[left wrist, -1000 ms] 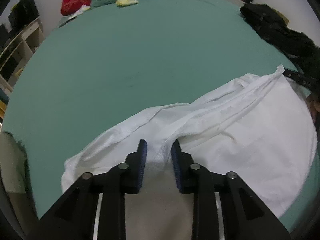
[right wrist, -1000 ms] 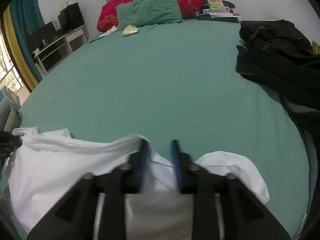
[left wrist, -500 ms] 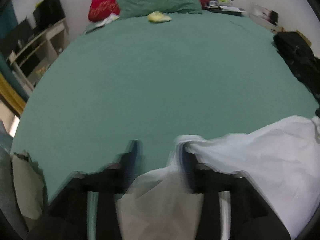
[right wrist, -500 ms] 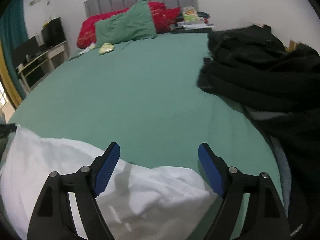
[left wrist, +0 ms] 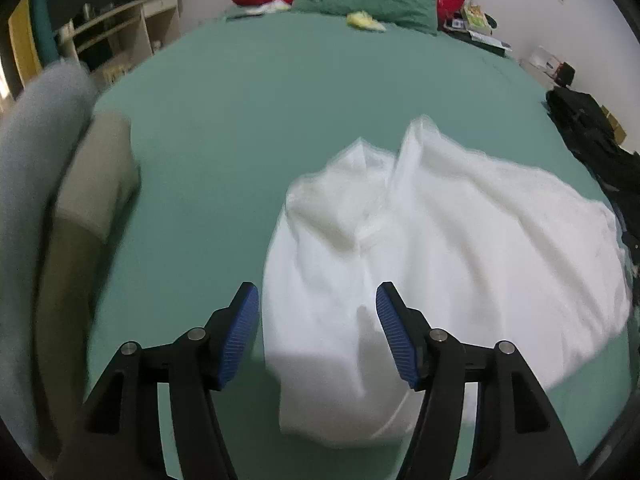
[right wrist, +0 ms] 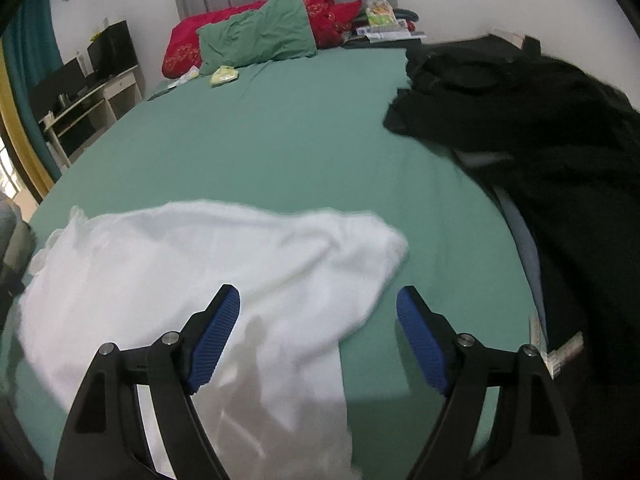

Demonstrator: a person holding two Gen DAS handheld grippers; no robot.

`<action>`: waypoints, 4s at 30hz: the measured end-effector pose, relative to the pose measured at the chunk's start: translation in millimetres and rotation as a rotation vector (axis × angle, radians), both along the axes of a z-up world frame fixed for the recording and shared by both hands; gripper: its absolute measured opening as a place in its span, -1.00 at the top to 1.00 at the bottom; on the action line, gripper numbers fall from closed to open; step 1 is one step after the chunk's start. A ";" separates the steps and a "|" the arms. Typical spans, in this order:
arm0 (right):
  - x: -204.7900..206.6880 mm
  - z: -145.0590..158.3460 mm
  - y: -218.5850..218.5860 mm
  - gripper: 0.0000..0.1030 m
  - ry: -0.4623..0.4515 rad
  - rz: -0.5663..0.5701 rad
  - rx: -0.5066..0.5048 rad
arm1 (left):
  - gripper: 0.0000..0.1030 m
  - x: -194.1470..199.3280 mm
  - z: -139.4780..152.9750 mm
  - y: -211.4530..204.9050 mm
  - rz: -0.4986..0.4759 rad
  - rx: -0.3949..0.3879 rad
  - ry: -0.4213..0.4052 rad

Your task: Fold large clothes

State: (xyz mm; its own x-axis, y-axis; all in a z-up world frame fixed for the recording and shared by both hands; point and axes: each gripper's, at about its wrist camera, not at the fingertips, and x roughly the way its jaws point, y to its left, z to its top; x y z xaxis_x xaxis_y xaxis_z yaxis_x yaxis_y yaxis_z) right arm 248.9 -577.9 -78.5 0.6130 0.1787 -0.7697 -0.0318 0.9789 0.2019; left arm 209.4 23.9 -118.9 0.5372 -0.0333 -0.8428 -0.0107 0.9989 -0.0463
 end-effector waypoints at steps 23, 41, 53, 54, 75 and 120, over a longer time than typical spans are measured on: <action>-136.0 -1.0 -4.8 0.87 0.032 -0.191 0.231 | 0.79 -99.2 -5.3 1.1 0.068 -0.184 0.005; -161.1 6.6 0.0 -0.37 -0.014 -0.270 0.094 | 0.14 -71.6 25.3 -5.5 -0.076 -0.198 0.047; -145.1 -0.7 -2.5 -0.47 -0.020 -0.298 0.059 | 0.14 33.4 -19.9 -14.8 -0.047 -0.104 0.135; -143.4 -4.0 -3.0 -0.47 -0.009 -0.303 0.066 | 0.14 42.8 -18.8 -10.9 -0.030 -0.081 0.105; -117.7 1.3 78.1 -0.47 -0.024 -0.045 -0.051 | 0.14 -55.7 -32.7 -46.3 -0.062 0.010 0.054; -110.5 -24.9 29.5 -1.00 0.057 -0.129 0.318 | 0.13 -47.0 -14.3 -161.4 -0.131 -0.033 -0.030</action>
State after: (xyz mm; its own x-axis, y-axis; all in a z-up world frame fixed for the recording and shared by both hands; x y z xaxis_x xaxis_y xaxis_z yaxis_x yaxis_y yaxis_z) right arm 138.5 -548.4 -103.4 0.6037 0.3389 -0.7216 0.1078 0.8621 0.4951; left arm 162.4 -137.5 -133.1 0.5512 -0.1326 -0.8238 0.1221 0.9895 -0.0776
